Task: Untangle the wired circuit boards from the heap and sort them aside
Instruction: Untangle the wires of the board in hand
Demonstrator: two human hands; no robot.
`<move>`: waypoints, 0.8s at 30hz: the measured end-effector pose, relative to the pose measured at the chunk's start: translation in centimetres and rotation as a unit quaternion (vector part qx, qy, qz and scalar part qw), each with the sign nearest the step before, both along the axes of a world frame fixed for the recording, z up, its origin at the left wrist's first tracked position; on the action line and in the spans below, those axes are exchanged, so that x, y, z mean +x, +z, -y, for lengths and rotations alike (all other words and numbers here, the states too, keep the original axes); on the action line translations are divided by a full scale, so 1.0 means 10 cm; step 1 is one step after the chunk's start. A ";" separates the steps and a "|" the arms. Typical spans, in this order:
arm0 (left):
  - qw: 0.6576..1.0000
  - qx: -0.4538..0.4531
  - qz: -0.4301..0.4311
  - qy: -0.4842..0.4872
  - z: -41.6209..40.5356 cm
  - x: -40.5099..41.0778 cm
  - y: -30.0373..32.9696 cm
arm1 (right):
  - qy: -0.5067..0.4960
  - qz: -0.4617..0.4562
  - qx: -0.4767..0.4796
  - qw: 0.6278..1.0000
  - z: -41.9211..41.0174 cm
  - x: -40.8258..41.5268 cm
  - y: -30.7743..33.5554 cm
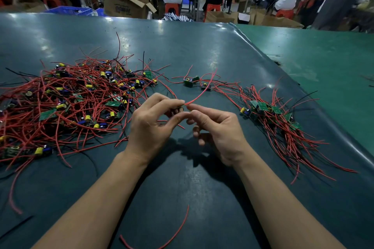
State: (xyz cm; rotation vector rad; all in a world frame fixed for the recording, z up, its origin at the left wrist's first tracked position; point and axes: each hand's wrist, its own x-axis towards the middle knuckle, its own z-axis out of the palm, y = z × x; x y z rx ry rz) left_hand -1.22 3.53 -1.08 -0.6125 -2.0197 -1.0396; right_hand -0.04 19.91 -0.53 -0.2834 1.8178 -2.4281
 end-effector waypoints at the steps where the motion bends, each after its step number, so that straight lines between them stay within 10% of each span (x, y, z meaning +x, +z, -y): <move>1: 1.000 -0.008 -0.002 -0.008 0.00 0.00 0.01 | -0.011 0.004 0.002 1.000 0.00 -0.01 0.00; 24: 0.992 -0.093 0.075 -0.049 -0.06 0.02 -0.02 | -0.131 0.052 0.014 0.990 -0.06 -0.07 0.02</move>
